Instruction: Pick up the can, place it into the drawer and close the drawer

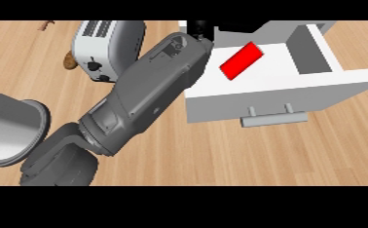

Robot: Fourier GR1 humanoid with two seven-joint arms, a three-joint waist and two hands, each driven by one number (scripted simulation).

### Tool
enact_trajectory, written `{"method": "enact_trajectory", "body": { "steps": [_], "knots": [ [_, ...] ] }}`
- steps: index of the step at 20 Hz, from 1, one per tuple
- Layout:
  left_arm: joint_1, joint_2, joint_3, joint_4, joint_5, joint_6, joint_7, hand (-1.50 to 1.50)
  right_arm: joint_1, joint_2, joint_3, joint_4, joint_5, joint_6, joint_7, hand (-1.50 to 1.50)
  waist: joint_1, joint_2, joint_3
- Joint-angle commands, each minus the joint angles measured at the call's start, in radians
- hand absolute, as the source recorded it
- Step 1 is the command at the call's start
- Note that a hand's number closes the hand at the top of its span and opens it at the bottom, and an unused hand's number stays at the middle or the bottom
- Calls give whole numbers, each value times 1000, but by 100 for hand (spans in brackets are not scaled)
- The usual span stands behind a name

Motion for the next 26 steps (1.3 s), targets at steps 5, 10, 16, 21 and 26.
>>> {"method": "enact_trajectory", "body": {
  "steps": [5,10,16,21,26],
  "knots": [
    [-20,0,-22,43,68,14,-34,-150,-51,-38,-10,20,5,-11,7,-150,-10,6,0],
    [24,0,-16,30,103,-9,-107,-150,-25,-22,-26,-25,10,3,-10,-150,2,1,-1],
    [29,0,-13,-11,133,12,-153,-150,-56,-94,-58,-107,182,94,-150,-150,13,-2,-1],
    [-29,0,-25,-22,149,25,-160,-150,-159,-62,59,-116,376,76,-201,-150,38,1,-1],
    [-41,0,-26,-21,153,33,-180,-150,-256,-77,200,-144,619,42,-165,-150,71,-1,-2]
  ]
}}
